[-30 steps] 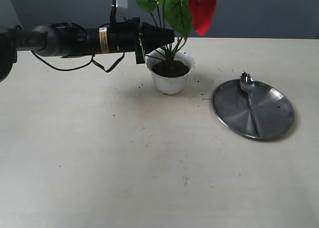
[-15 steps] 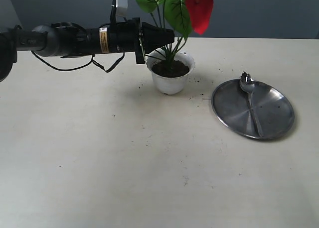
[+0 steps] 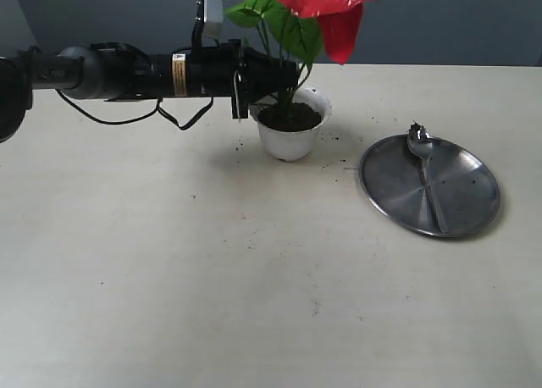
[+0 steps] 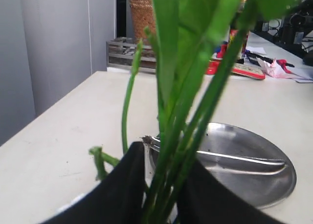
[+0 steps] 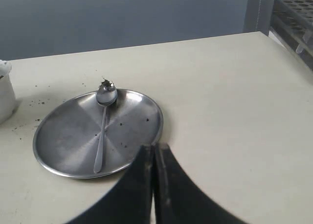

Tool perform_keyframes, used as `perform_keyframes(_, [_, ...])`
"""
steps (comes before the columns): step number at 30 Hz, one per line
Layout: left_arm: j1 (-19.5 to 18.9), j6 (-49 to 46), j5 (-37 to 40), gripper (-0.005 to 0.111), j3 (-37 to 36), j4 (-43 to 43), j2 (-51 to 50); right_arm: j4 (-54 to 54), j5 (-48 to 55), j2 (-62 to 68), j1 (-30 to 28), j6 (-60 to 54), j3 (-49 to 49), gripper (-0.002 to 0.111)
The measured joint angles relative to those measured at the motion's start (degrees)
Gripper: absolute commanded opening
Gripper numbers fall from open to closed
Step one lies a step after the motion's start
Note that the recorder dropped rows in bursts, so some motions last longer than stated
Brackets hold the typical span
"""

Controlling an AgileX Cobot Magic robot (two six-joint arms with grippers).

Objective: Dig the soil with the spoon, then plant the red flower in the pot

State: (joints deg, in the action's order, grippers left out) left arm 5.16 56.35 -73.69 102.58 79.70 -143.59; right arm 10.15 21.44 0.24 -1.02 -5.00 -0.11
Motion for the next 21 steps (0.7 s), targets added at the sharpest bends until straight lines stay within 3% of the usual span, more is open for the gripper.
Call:
perform_keyframes(12, [0.1,0.0,0.3,0.025,0.0,0.5,-0.5,0.0,0.0,0.0,0.0,0.0,0.0,0.000])
perform_keyframes(17, [0.1,0.0,0.5,0.036,0.0,0.5,-0.5,0.0,0.0,0.0,0.0,0.0,0.0,0.000])
perform_keyframes(21, [0.1,0.1,1.1,0.038,-0.3,0.8,-0.1,0.0,0.0,0.0,0.0,0.0,0.0,0.000])
